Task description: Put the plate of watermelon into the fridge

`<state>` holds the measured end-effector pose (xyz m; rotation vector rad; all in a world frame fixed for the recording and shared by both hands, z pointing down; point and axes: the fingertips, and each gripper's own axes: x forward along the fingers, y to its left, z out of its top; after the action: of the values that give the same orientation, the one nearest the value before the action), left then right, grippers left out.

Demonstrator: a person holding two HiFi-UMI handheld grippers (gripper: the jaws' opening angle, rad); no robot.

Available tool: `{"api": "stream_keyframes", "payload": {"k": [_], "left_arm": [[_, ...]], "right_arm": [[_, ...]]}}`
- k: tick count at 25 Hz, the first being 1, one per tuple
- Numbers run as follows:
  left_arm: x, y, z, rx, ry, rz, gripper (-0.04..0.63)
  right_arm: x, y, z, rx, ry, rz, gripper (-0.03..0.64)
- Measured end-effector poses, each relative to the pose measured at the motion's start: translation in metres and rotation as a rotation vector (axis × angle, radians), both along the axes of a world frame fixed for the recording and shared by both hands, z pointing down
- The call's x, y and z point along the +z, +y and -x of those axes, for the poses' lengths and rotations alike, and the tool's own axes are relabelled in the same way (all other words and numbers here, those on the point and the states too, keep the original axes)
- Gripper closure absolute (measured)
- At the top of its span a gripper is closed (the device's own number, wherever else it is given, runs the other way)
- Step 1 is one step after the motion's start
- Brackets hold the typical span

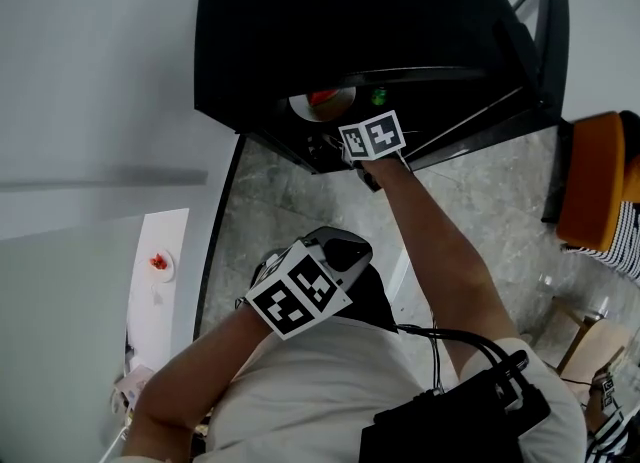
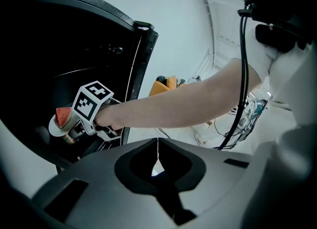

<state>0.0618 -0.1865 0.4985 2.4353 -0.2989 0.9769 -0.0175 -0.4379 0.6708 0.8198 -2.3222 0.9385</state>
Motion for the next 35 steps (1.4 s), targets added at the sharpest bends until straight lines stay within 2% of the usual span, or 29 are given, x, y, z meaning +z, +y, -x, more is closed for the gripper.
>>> {"api": "stream_keyframes", "payload": {"k": [2,12,20,35], "left_arm": [[0.0,0.0,0.0,-0.004,0.004,0.002,0.581],[-0.005,0.002,0.003,-0.01,0.004,0.003,0.581],[-0.009,0.009,0.011,-0.02,0.007,-0.001,0.581],[-0.028,0.038,0.024,-0.006,0.031,-0.011,0.582]], "right_arm": [[0.004,0.001,-0.004,-0.011,0.05,-0.018,0.382],[0.004,0.001,-0.008,0.033,0.03,-0.003,0.388],[0.006,0.005,-0.01,0.035,0.102,-0.001,0.391],[-0.016,0.031,-0.017,0.094,0.121,-0.002,0.396]]}}
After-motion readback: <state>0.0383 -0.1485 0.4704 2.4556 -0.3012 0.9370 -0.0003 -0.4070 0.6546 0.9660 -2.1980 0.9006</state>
